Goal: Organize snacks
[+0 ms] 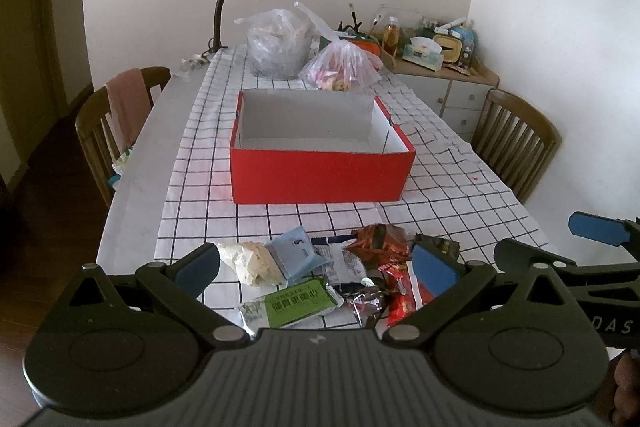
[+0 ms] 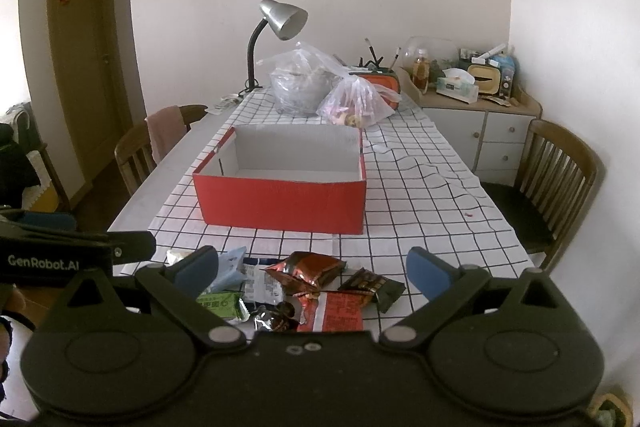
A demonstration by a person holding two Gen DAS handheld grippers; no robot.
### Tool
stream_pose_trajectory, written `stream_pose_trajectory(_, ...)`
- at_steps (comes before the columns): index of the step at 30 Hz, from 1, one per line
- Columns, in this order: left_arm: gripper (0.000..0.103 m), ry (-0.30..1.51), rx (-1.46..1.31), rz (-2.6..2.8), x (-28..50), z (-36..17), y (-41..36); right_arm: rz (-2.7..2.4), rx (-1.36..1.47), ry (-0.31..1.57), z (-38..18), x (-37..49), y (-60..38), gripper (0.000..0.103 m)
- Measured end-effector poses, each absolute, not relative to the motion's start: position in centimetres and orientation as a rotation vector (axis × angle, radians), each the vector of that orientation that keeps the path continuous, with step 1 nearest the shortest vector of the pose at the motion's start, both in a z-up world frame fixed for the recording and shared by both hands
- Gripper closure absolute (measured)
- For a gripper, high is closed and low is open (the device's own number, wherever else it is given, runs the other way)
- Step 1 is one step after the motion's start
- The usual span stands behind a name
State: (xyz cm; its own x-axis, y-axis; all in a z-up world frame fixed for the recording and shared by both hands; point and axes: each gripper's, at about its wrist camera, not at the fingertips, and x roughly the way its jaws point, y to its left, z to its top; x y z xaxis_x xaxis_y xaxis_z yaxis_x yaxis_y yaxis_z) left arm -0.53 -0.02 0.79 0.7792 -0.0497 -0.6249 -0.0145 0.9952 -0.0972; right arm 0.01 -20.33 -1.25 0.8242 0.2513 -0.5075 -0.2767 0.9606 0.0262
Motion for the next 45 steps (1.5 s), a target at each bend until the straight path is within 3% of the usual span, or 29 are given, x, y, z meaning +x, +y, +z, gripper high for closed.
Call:
stream_pose_trajectory(12, 0.0, 0.747, -0.14, 0.016, 1.3, -1.5, 1.3, 0.244, -0.026, 0.595, -3.7, 2.0, -21.9, 0.004)
stream_pose_trajectory(29, 0.003, 0.855, -0.244, 0.202, 7.6, -6.7, 5.4, 0.27, -0.022, 0.841, -11.9, 9.2, -21.9, 0.013)
stream_pose_trajectory(34, 0.011, 0.91, -0.277, 0.253, 10.1, -8.2, 6.8, 0.272, 0.009, 0.901, -13.3, 11.4, -21.2, 0.013)
stream_pose_trajectory(45, 0.013, 1.026, -0.394, 0.261, 14.4, -11.7, 8.1, 0.249, 0.033, 0.99, -15.5, 14.2, -20.2, 0.013)
